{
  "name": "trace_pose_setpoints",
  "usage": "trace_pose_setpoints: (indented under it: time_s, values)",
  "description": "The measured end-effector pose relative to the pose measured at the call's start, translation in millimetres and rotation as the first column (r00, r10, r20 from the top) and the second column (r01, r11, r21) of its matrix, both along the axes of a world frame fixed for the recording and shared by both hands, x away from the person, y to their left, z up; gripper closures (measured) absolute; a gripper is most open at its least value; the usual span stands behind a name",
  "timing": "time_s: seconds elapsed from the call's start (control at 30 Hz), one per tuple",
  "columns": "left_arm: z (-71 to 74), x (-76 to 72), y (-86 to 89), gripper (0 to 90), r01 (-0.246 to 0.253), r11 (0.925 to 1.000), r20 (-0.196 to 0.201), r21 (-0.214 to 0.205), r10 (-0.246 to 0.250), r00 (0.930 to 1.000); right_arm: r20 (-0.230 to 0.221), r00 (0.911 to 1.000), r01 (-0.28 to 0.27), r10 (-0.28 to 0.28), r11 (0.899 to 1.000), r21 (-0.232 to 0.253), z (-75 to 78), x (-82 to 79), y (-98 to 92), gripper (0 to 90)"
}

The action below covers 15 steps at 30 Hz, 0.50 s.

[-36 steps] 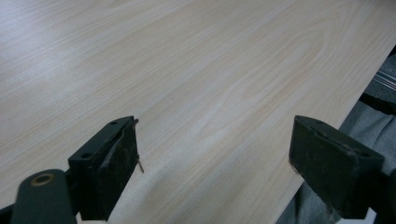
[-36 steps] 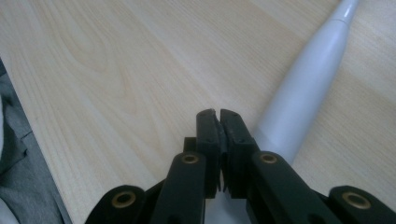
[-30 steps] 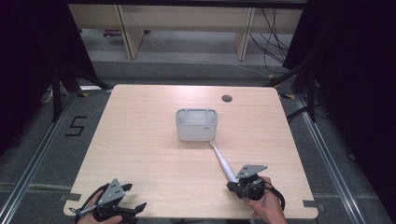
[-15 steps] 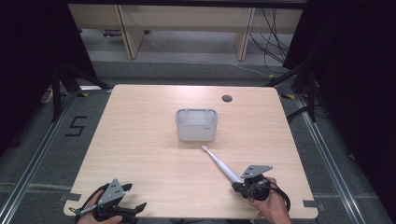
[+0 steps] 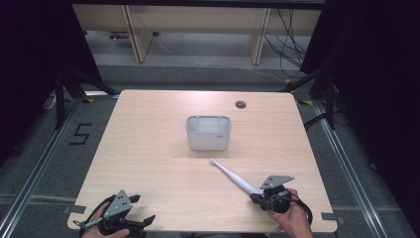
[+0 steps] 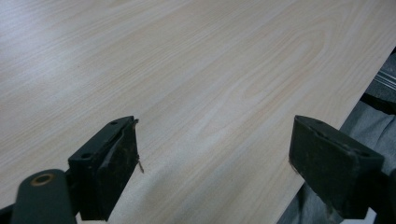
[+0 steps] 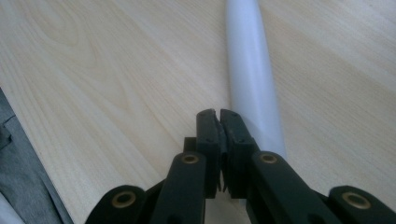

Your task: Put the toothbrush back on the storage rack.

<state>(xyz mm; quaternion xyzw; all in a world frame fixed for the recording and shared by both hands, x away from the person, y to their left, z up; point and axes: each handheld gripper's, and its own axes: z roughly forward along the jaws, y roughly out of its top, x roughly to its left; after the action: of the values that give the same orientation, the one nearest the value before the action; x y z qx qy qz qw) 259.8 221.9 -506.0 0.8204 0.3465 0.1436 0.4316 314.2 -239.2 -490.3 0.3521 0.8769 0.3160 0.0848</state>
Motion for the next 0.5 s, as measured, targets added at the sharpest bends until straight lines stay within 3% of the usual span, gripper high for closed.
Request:
trace_pose_setpoints:
  time_s: [0.03, 0.07, 0.2, 0.33, 0.5]
  values:
    - [0.0, 0.0, 0.0, 15.0, 0.0, 1.0, 0.0, 0.0, 0.0, 1.0, 0.001, 0.9999, 0.014, -0.014, 1.0, 0.017, -0.5, -0.9, 0.1, 87.0]
    - [0.1, 0.1, 0.0, 15.0, 0.002, 1.0, 0.001, 0.0, -0.002, 1.0, -0.002, 1.0, 0.003, -0.003, 1.0, 0.0, 0.6, -0.6, -1.9, 87.0]
    - [1.2, 0.3, 1.1, 15.0, 0.004, 0.9999, 0.005, 0.017, -0.005, 1.0, -0.012, 0.9996, 0.027, -0.027, 1.0, 0.01, 0.3, -1.4, -4.0, 86.9]
    - [1.2, 0.3, 1.0, 15.0, 0.004, 0.9999, 0.003, 0.017, -0.004, 1.0, 0.007, 0.9997, 0.022, -0.022, 1.0, 0.004, -0.7, -0.4, -6.1, 86.7]
    - [0.8, -0.2, 0.2, 15.0, -0.001, 0.9999, -0.01, 0.011, 0.001, 1.0, -0.006, 0.9998, 0.019, -0.019, 1.0, -0.007, 5.5, -1.9, -6.2, 85.0]
